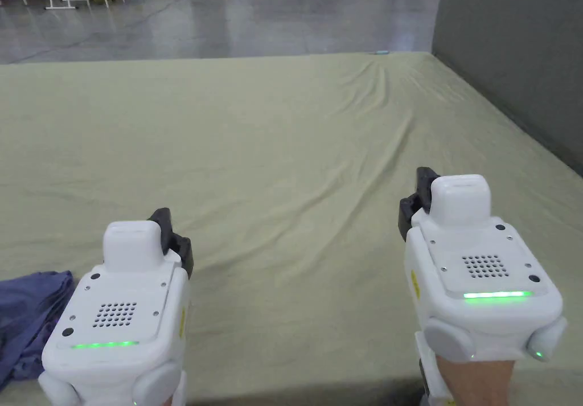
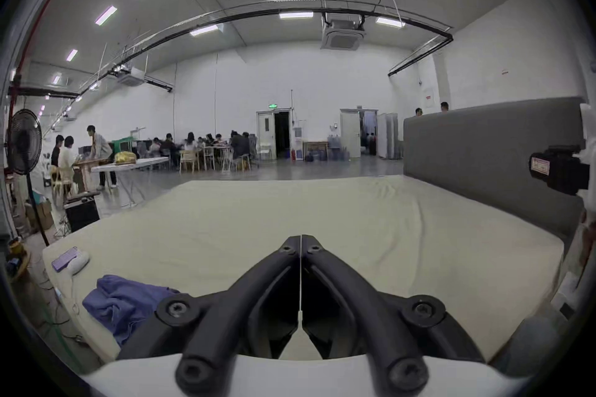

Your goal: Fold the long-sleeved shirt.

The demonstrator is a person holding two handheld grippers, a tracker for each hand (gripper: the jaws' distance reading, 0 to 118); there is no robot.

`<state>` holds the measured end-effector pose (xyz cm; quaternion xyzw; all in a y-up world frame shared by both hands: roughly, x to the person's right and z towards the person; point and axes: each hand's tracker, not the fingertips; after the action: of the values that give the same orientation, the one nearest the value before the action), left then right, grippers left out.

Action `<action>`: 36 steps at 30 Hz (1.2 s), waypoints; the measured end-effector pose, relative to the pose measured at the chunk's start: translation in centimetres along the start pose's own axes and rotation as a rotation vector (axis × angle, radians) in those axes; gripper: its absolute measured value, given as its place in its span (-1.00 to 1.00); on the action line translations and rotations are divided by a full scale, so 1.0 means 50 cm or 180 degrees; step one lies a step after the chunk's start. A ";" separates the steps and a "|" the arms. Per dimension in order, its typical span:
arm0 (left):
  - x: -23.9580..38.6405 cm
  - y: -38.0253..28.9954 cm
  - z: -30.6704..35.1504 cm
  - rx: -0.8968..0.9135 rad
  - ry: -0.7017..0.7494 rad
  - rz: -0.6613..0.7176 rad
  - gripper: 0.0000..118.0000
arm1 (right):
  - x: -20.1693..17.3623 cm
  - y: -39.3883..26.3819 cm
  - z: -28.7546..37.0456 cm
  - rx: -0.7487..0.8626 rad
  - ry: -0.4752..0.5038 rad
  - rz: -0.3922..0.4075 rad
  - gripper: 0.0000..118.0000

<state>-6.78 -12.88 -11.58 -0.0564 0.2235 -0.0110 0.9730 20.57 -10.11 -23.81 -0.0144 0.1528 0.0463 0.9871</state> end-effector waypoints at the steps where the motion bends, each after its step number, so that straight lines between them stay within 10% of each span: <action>1: -0.002 -0.004 0.001 0.0002 0.0007 -0.0021 -1.00 | -0.002 -0.004 0.001 -0.0009 0.0008 0.0007 -1.00; 16: -0.014 0.008 -0.001 0.0016 -0.0032 0.0052 -1.00 | -0.009 -0.002 -0.003 -0.0054 0.0119 -0.0031 -1.00; 17: -0.015 0.010 0.001 0.0017 -0.0045 0.0048 -0.83 | -0.007 0.001 -0.006 -0.0084 0.0158 -0.0047 -0.91; 21: -0.012 0.018 -0.005 -0.0022 -0.0072 0.0101 0.99 | -0.010 -0.004 -0.011 -0.0146 0.0135 -0.0051 0.82; 36: -0.018 0.032 0.010 0.0257 -0.0275 0.0104 0.99 | -0.016 -0.004 -0.018 0.0023 0.0127 0.0046 0.85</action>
<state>-7.37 -11.19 -10.92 -0.0138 0.1816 -0.0017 0.9833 19.56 -10.40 -24.40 -0.0106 0.1727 0.0527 0.9835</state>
